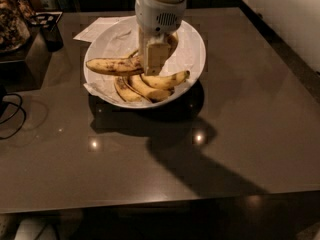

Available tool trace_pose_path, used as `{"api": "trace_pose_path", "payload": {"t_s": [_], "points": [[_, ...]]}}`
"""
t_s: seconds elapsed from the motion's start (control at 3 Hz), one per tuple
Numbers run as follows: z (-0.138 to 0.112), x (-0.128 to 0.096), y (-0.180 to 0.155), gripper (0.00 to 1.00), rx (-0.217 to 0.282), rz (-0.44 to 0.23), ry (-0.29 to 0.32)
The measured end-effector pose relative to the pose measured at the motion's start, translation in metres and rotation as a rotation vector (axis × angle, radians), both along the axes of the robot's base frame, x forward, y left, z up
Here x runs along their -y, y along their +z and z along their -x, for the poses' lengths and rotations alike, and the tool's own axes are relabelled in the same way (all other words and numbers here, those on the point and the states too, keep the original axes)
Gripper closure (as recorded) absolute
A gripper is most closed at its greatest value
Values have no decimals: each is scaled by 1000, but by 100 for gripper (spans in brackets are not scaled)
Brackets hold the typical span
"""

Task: Pick banana from white bowl

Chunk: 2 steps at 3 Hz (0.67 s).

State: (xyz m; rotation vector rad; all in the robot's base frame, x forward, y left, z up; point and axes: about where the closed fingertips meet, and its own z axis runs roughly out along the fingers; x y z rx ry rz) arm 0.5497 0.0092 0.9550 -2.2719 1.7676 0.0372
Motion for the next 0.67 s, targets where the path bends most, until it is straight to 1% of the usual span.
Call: {"api": "trace_pose_path", "payload": {"t_s": [0.33, 0.67], "points": [[14, -6, 22, 100, 2, -19, -2], [32, -9, 35, 100, -9, -56, -9]]}}
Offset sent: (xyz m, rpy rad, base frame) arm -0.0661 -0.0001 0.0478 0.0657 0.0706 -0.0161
